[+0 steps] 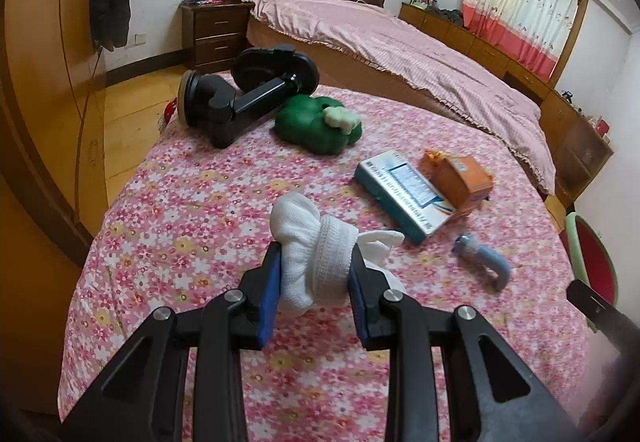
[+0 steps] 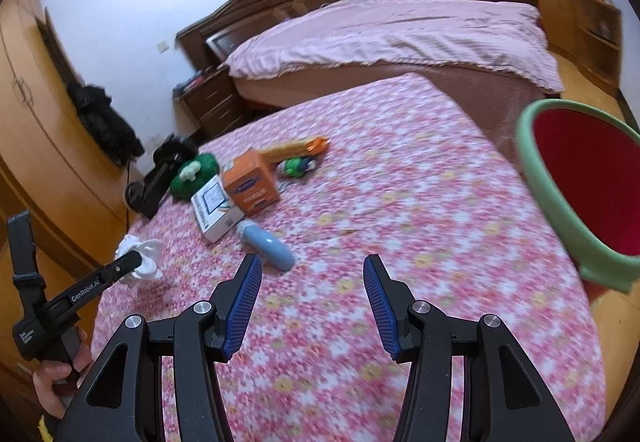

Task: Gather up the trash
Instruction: 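Grasp blue plastic tube with right tool while left tool holds white cloth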

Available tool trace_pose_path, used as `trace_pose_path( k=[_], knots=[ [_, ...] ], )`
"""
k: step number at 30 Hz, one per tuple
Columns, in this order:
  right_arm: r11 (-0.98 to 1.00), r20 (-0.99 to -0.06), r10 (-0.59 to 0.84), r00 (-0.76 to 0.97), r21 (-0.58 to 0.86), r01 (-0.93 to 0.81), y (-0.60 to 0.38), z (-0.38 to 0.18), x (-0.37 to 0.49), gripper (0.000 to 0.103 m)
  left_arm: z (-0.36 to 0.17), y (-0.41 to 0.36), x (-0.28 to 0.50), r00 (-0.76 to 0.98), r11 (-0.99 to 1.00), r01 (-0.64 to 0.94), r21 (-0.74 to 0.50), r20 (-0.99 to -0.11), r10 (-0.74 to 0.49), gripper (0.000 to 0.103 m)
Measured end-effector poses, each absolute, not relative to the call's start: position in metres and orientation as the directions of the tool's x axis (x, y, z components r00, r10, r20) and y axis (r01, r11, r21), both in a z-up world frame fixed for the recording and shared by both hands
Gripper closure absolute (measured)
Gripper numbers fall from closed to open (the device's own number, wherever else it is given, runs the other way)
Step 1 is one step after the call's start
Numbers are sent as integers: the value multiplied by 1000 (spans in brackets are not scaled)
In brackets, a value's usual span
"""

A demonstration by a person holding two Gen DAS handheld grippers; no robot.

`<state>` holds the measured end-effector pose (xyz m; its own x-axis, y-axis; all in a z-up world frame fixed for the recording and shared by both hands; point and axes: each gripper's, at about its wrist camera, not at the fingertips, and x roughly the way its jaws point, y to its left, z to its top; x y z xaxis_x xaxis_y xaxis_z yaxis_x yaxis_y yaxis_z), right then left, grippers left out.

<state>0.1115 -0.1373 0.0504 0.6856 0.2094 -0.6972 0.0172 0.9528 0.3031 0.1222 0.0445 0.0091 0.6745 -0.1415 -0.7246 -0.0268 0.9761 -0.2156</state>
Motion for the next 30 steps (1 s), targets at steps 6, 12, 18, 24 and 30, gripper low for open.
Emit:
trace_pose_path(
  k=[6,12,18,24,30],
  knots=[
    [961,-728,233,645,272,-40,-119,33,144,49,-6,43,133,652,971,-31,-237,-741,-160,72],
    [966,-758,247,604,239,-95,-104,17,167,49,-11,41,136,650,972,-29,-234,-743,-159,72],
    [966,-773,258,580,212,-146,-91,5,171,71,-9,40,133,656,972,-32,-232,-738,-155,72],
    [965,-763,263,590,213,-155,-94,4,159,85,-6,38,125,654,968,-22,-251,-736,-176,72],
    [962,-742,271,614,240,-134,-104,10,137,85,2,29,118,659,965,7,-263,-725,-202,72]
  ],
)
